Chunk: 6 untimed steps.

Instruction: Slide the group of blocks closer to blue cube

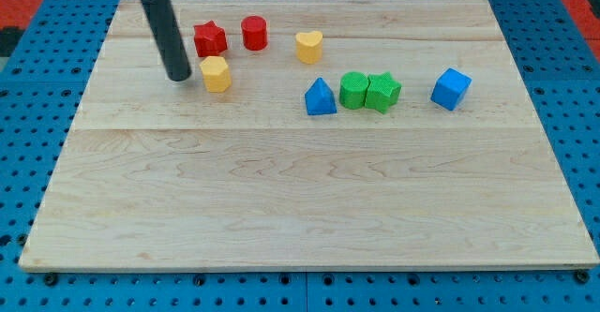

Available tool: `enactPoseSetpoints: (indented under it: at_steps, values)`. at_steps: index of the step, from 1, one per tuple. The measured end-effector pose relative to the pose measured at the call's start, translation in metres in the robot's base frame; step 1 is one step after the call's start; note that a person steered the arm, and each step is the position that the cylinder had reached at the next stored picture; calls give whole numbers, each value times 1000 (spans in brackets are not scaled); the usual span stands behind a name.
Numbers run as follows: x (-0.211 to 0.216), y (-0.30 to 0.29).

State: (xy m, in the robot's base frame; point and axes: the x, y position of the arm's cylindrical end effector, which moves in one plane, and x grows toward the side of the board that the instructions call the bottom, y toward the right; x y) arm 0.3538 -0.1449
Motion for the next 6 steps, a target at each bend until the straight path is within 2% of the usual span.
enactPoseSetpoints:
  at_steps: [1,3,4,5,6]
  values:
    - [-2,75]
    - [14,83]
    - [48,75]
    - [61,106]
    - [49,146]
